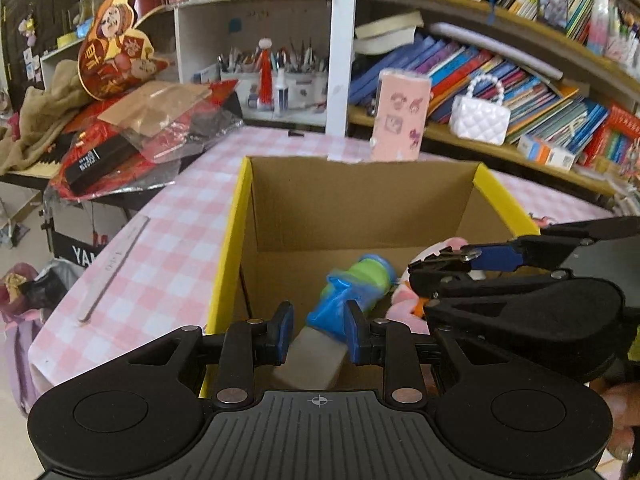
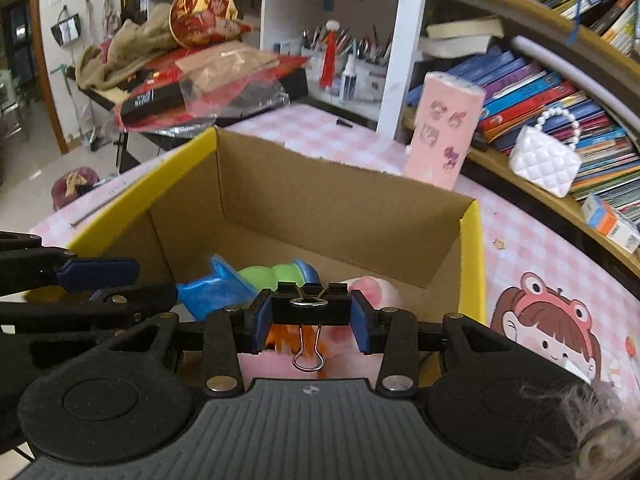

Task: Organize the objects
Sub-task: 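Open the left tool dropping the bag while the right tool releases the clip into the box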

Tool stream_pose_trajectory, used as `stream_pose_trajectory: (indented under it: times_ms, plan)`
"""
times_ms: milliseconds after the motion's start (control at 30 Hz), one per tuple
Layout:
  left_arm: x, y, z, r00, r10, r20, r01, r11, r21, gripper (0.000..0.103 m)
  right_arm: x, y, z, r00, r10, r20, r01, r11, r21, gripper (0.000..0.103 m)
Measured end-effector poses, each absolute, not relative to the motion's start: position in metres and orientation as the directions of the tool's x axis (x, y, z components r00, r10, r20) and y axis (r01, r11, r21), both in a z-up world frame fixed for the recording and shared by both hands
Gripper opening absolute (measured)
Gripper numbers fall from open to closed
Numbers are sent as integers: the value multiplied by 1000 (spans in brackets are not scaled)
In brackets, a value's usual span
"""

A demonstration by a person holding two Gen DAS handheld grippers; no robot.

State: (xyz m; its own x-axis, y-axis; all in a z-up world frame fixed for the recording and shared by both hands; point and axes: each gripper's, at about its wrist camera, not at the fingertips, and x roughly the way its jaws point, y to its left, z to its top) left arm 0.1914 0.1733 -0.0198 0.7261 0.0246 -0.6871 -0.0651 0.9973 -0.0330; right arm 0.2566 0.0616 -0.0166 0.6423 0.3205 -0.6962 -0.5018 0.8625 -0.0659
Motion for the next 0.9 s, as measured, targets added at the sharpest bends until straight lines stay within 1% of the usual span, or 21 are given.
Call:
stream_pose_trajectory:
  times_ms: [67, 267, 333, 367, 433, 500, 533, 600, 667, 700, 733, 767, 833, 900]
  plan:
    - [196, 172, -22, 727, 46, -685, -67, 998, -4, 26, 264, 64, -20, 630, 323, -706, -513, 856, -66, 38]
    - [199, 175, -22, 733, 53, -678, -71, 997, 1, 26, 275, 69, -24, 612, 322, -722, -524, 849, -65, 38]
    - [198, 175, -22, 734, 53, -677, -73, 997, 0, 30, 277, 68, -24, 610, 321, -724, -520, 852, -60, 39]
    - [197, 175, -21, 735, 56, -675, -77, 997, -1, 32, 276, 68, -23, 613, 319, -723, -515, 855, -59, 41]
    - [194, 177, -19, 742, 65, -667, -89, 996, -2, 42, 275, 66, -21, 622, 315, -717, -500, 864, -54, 43]
    - [188, 180, -14, 757, 54, -652, -91, 996, -22, 48, 273, 63, -17, 635, 312, -706, -482, 875, -46, 44]
    - [185, 181, -11, 764, 51, -643, -93, 995, -32, 55, 270, 61, -13, 643, 313, -699, -473, 880, -41, 46]
    - [177, 182, -4, 785, 54, -618, -103, 994, -44, 61, 264, 57, -5, 666, 310, -679, -457, 889, -42, 49]
    - [169, 183, 4, 804, 50, -592, -106, 993, -59, 67, 255, 51, 6, 694, 309, -650, -436, 899, -38, 55]
    - [164, 183, 9, 816, 57, -576, -110, 992, -56, 73, 249, 49, 11, 708, 308, -635, -425, 905, -35, 56]
    - [159, 183, 14, 827, 60, -559, -109, 993, -54, 79, 244, 47, 17, 722, 306, -621, -413, 910, -33, 60]
    - [154, 183, 17, 836, 61, -545, -106, 993, -52, 81, 238, 44, 22, 736, 300, -607, -400, 916, -33, 65]
    - [144, 183, 24, 848, 57, -527, -99, 994, -53, 92, 224, 40, 30, 764, 277, -582, -369, 928, -43, 70]
    - [132, 182, 28, 856, 49, -515, -88, 995, -51, 97, 210, 36, 35, 782, 258, -567, -348, 936, -54, 71]
